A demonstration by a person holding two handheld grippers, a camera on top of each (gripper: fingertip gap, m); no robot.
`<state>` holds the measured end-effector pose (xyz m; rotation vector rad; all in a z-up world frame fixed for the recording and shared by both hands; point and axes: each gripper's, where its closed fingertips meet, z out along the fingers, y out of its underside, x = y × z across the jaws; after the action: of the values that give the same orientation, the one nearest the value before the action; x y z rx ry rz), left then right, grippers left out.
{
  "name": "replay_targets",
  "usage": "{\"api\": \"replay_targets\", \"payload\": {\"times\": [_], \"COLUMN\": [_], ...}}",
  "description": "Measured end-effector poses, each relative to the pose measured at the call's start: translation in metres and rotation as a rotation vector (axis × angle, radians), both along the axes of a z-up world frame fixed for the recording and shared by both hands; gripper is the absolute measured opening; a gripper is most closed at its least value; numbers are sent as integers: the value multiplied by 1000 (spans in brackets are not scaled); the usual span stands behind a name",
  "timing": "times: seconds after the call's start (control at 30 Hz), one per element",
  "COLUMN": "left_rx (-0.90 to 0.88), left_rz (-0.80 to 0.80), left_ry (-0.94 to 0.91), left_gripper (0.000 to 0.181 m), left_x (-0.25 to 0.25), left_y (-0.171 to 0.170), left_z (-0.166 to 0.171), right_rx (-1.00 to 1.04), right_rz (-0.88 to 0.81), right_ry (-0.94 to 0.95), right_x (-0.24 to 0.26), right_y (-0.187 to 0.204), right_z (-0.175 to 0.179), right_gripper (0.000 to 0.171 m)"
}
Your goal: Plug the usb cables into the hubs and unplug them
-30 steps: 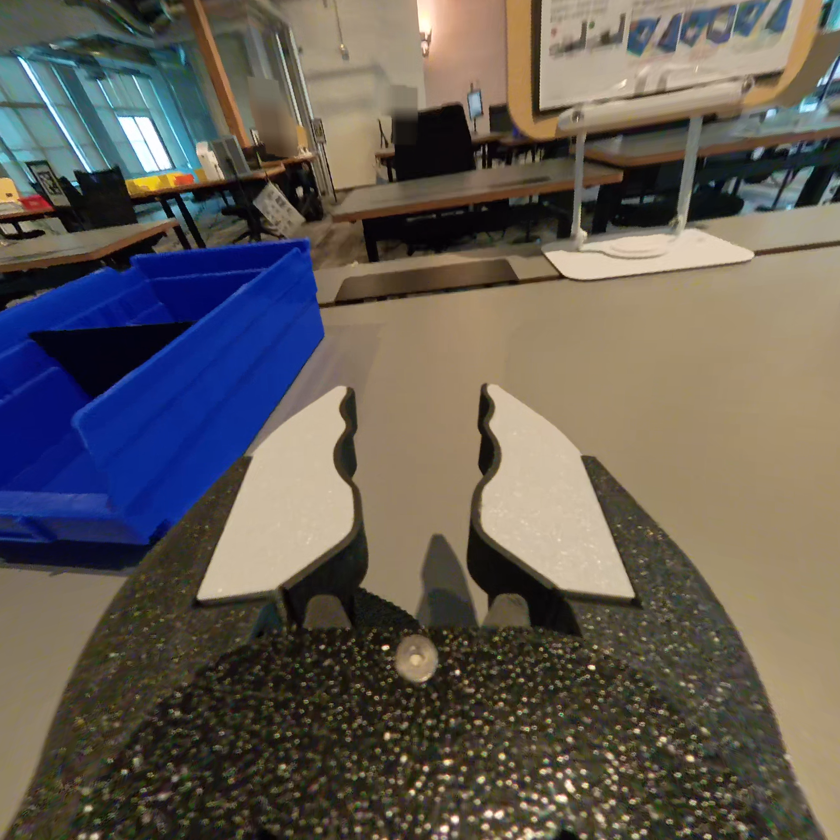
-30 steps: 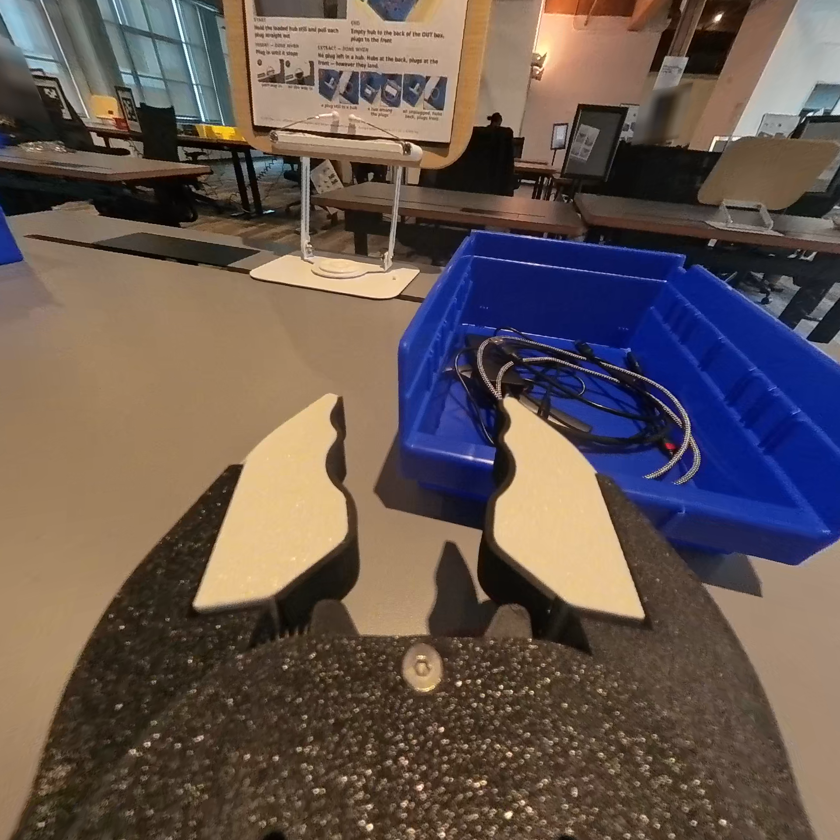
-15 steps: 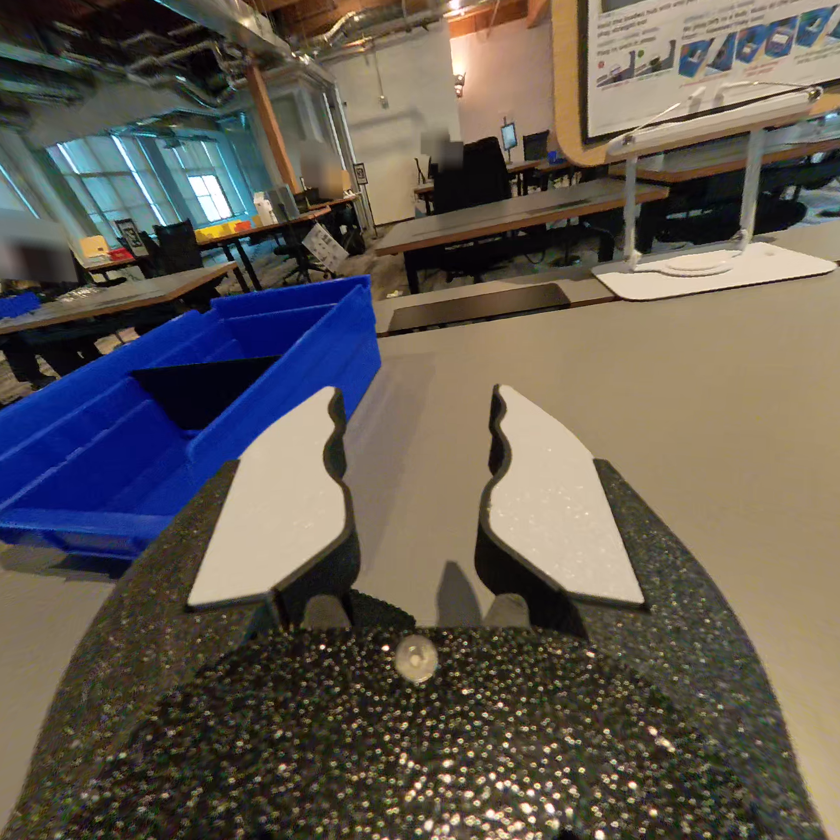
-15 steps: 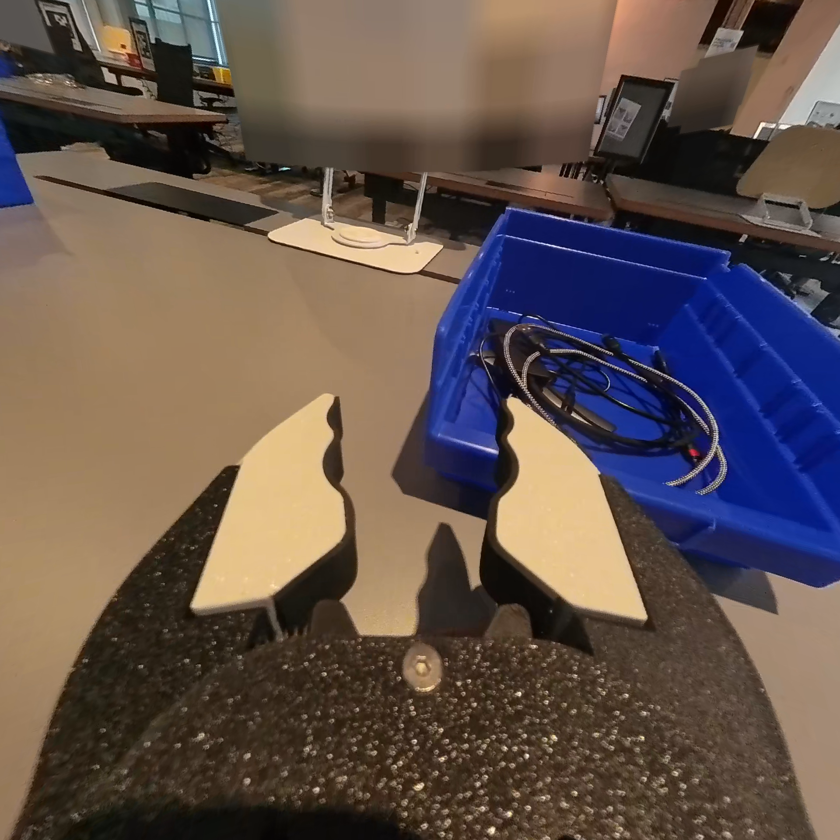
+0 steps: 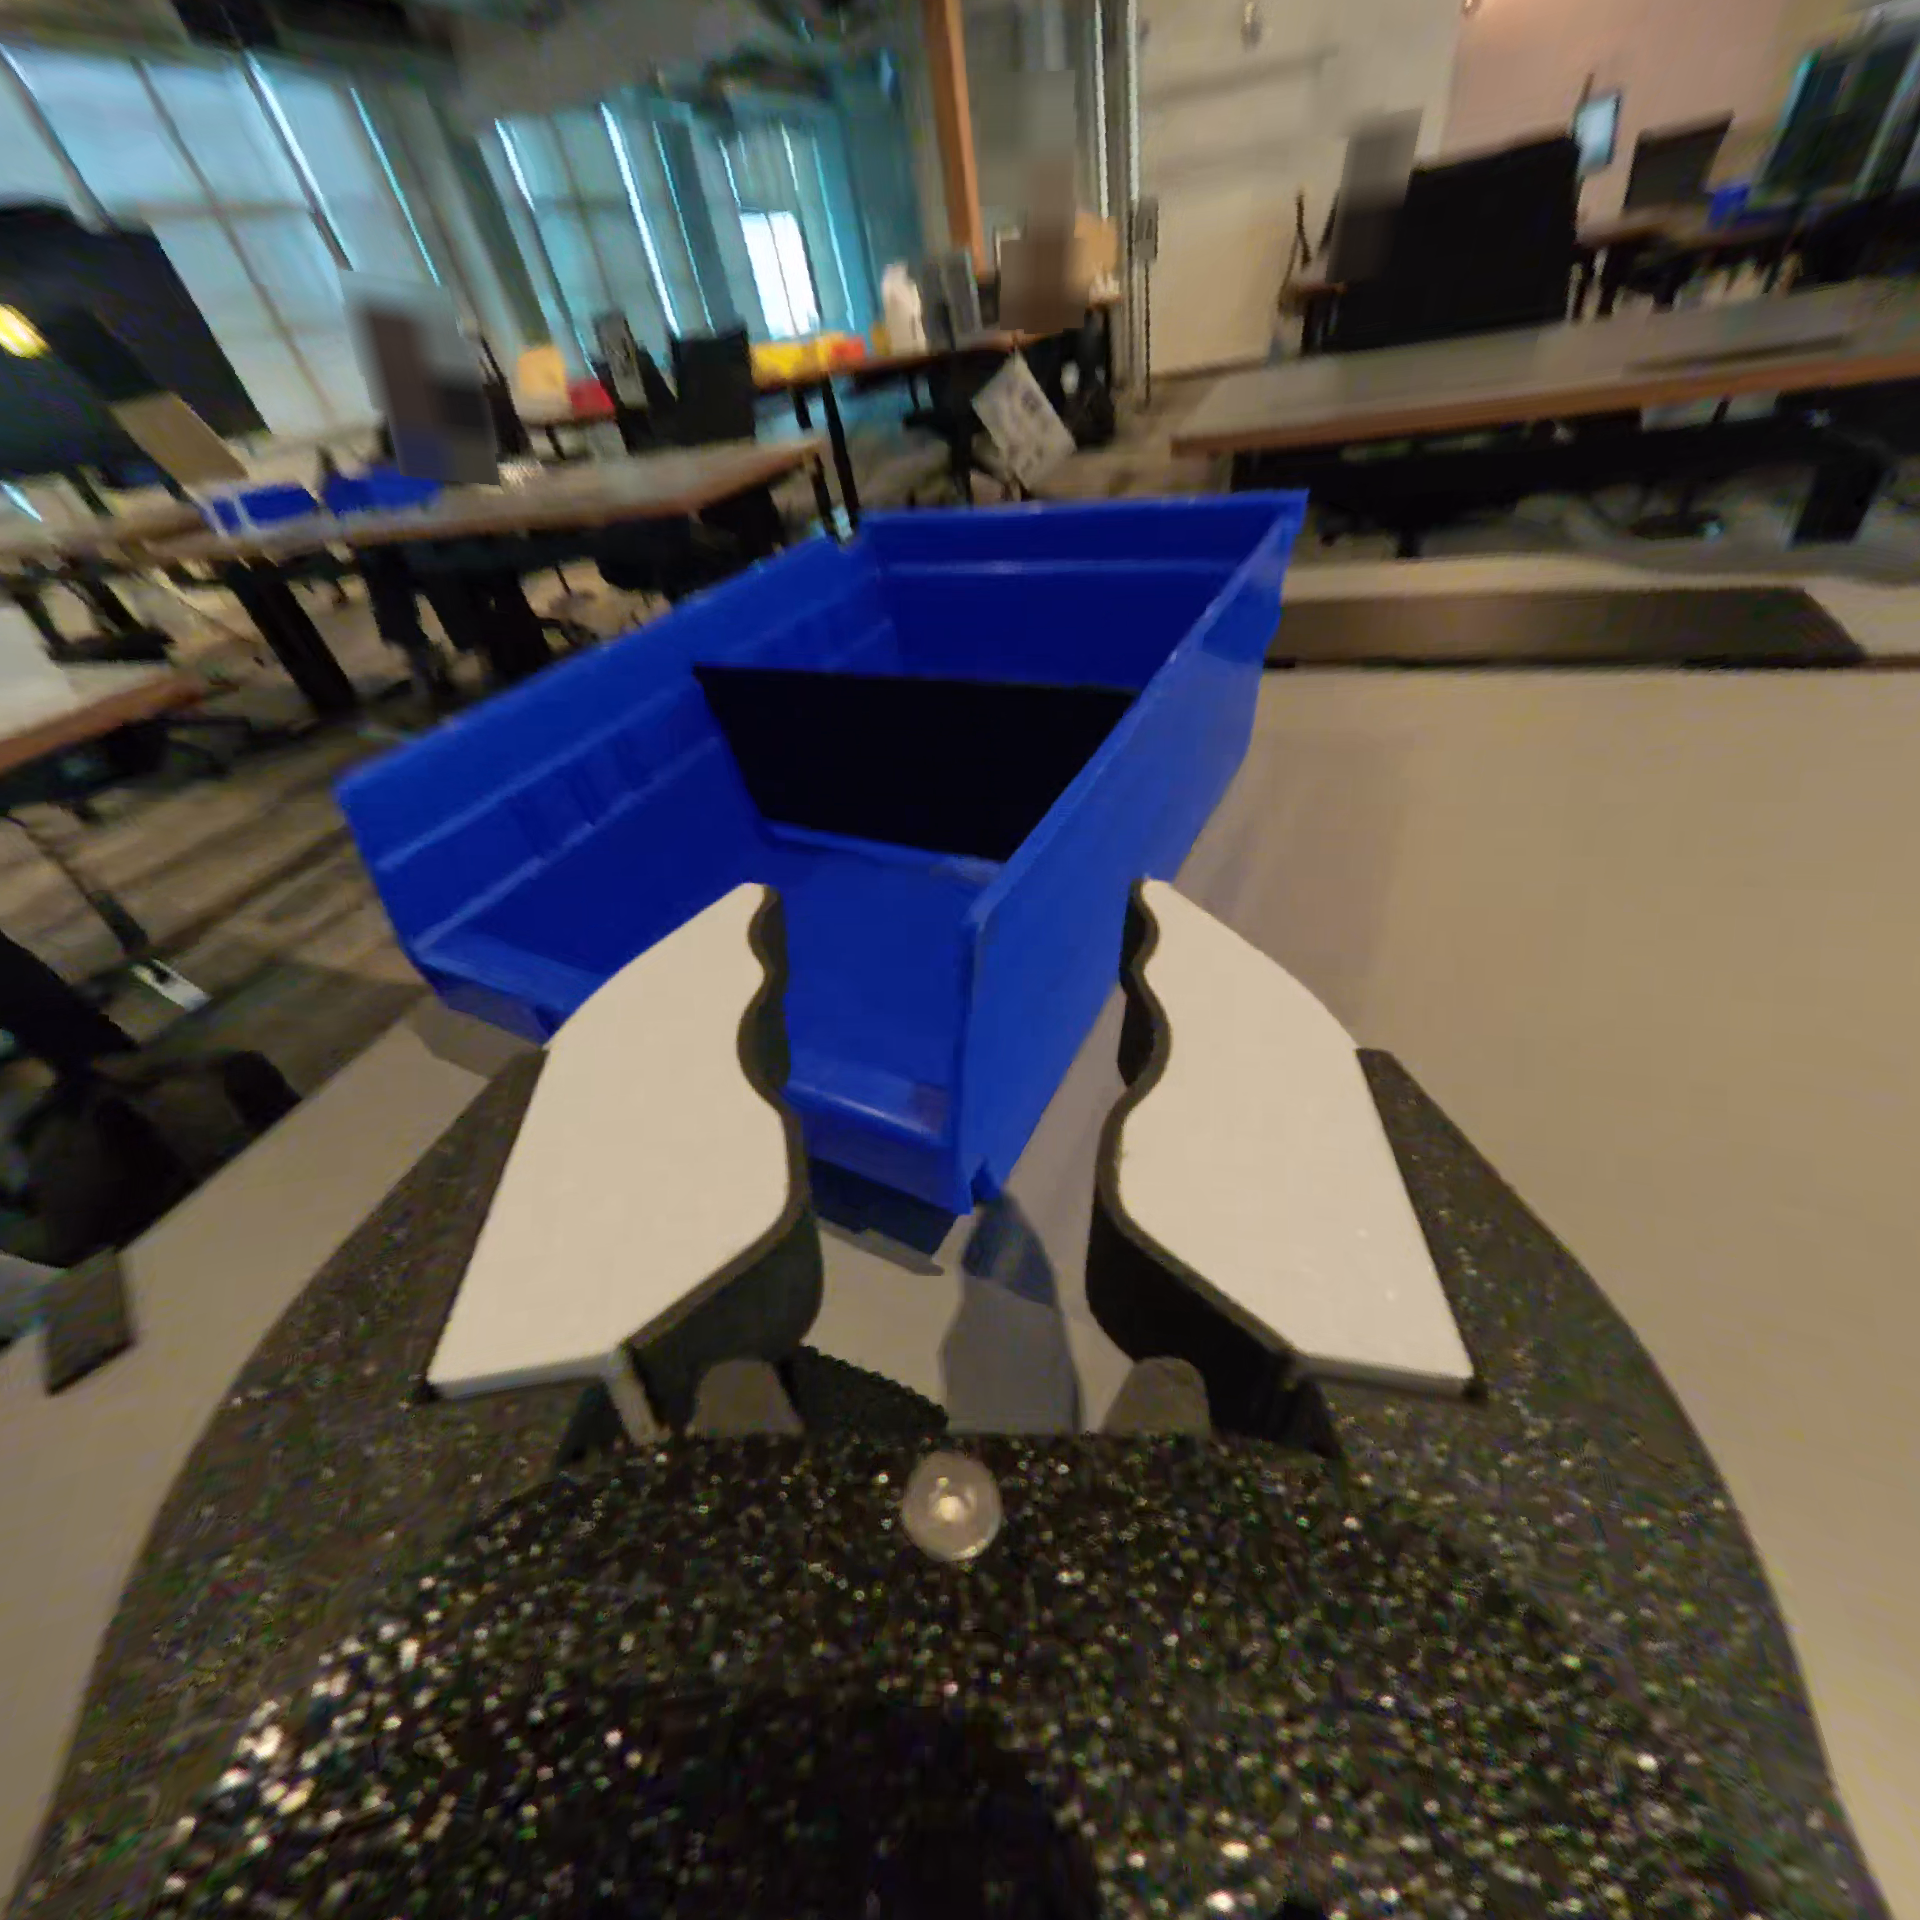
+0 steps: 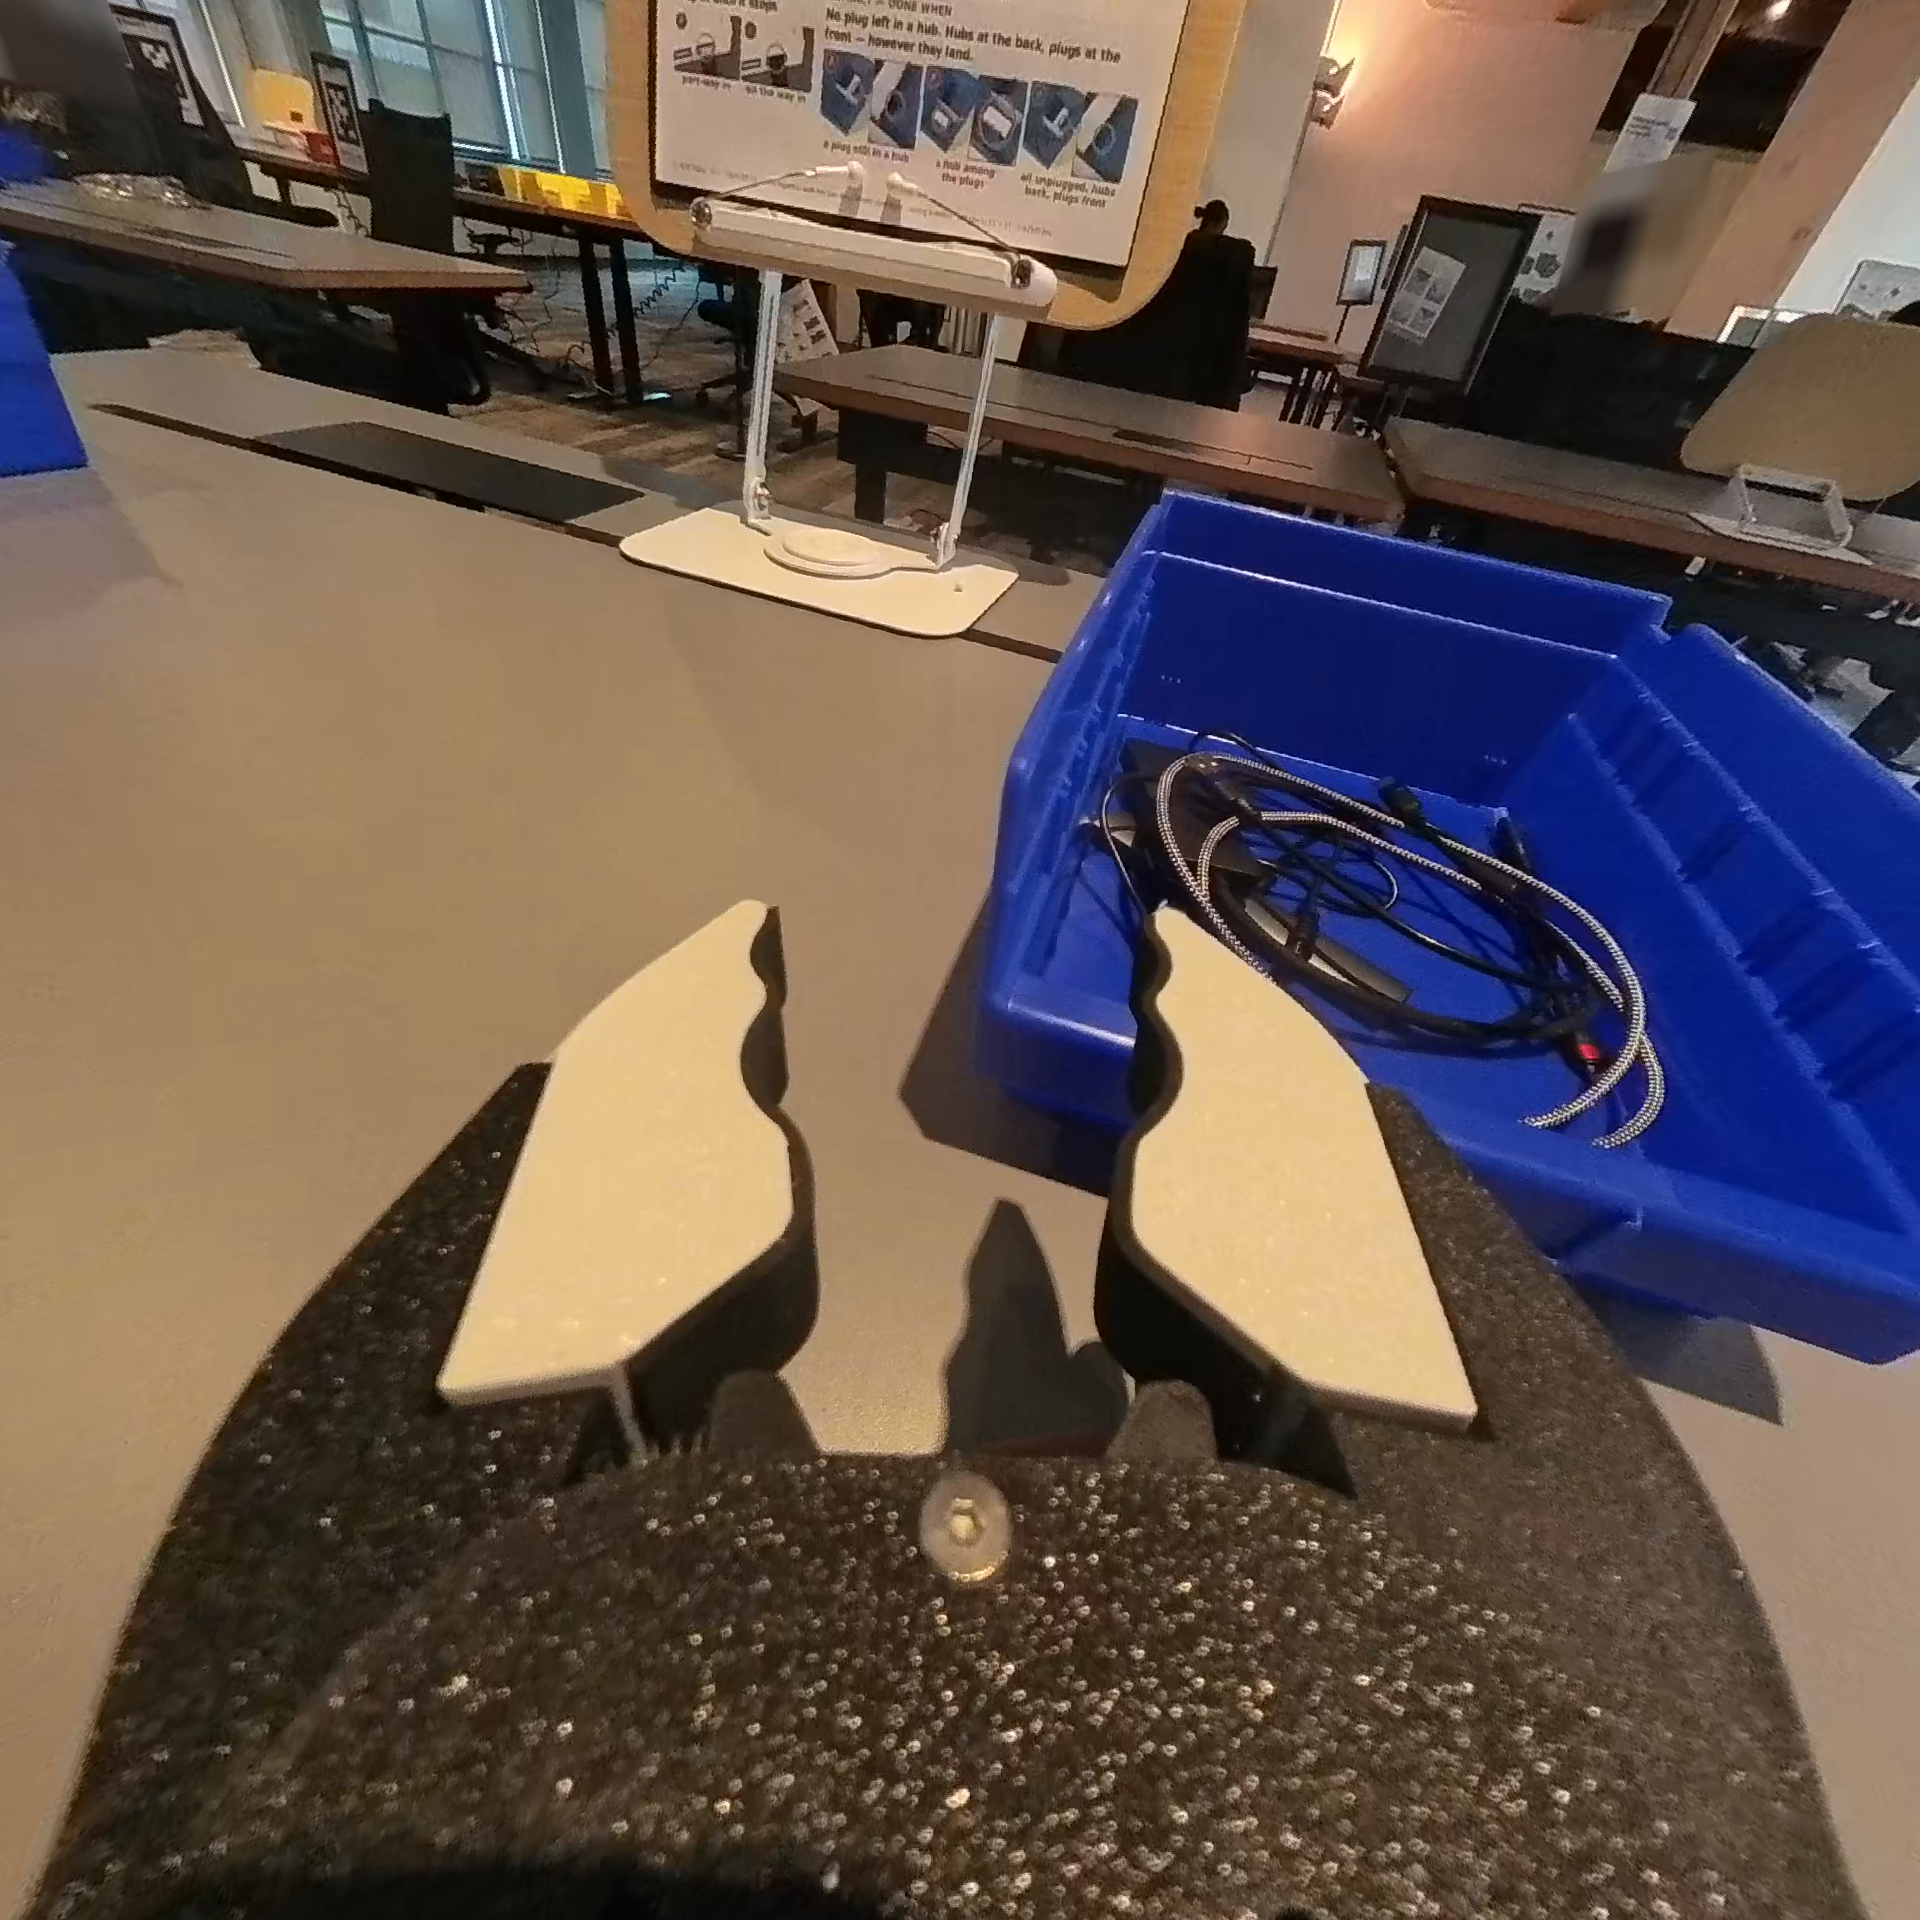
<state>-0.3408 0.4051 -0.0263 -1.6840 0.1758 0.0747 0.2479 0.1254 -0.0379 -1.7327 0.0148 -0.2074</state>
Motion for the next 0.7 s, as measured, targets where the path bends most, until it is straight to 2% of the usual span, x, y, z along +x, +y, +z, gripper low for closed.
{"api": "replay_targets", "payload": {"times": [0.1,0.23,0.4,0.7], "left_rx": [-151,-158,-146,-106], "left_rz": [-82,-112,-328,-512], "left_ry": [-35,3,62,128], "left_gripper": [51,9,3,4], "left_x": [6,12,46,83], "left_y": [15,16,4,-32], "left_z": [-26,-28,-28,-27], "right_rx": [1,-4,-2,-10], "right_rz": [3,10,19,-17], "right_ry": [7,13,-7,52], "right_x": [0,0,-3,6], "right_y": [0,3,3,3], "right_z": [0,-1,0,-2], "right_gripper": [64,63,63,62]}}
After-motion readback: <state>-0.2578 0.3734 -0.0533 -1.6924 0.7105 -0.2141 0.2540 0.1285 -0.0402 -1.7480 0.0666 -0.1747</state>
